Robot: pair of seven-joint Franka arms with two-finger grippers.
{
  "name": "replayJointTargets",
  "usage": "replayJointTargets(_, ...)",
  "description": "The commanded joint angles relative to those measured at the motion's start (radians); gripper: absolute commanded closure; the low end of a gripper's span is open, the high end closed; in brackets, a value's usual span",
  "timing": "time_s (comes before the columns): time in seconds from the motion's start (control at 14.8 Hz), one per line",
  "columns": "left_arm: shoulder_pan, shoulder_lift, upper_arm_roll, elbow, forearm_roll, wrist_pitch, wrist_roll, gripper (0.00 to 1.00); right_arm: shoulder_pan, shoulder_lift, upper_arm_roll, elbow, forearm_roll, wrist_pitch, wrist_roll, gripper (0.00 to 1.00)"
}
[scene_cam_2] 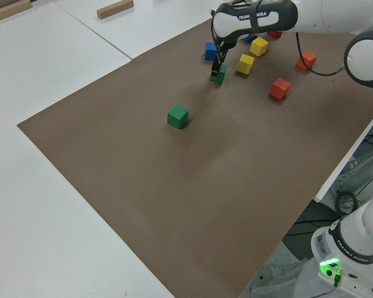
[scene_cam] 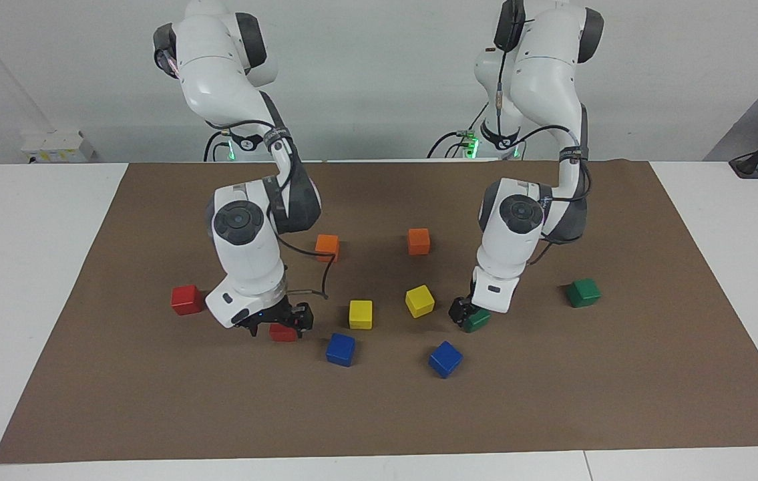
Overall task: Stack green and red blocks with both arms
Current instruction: 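Grasp the second green cube with the left gripper while the right grasps red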
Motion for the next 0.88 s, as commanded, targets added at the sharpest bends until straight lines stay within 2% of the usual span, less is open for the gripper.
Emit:
replayJointTargets(0.0, -0.013, 0.01, 0.012, -0.01, 0.043, 0.022, -0.028, 0.0, -0.009, -0.007, 0.01, -0.054, 0.006, 0.048, 0.024, 0.04)
replayJointTargets(0.68, -0.021, 0.012, 0.012, -0.038, 0.044, 0.046, -0.065, 0.01, -0.007, -0.045, 0.01, -0.184, 0.004, 0.141, 0.021, 0.05)
replayJointTargets(0.74, -0.027, 0.012, 0.012, -0.038, 0.044, 0.046, -0.076, 0.07, -0.004, -0.047, 0.01, -0.189, 0.006, 0.141, 0.023, 0.05)
replayJointTargets(0.81, -0.03, 0.01, 0.012, -0.035, 0.044, 0.04, -0.082, 0.32, -0.003, -0.048, 0.01, -0.189, 0.006, 0.137, 0.024, 0.05)
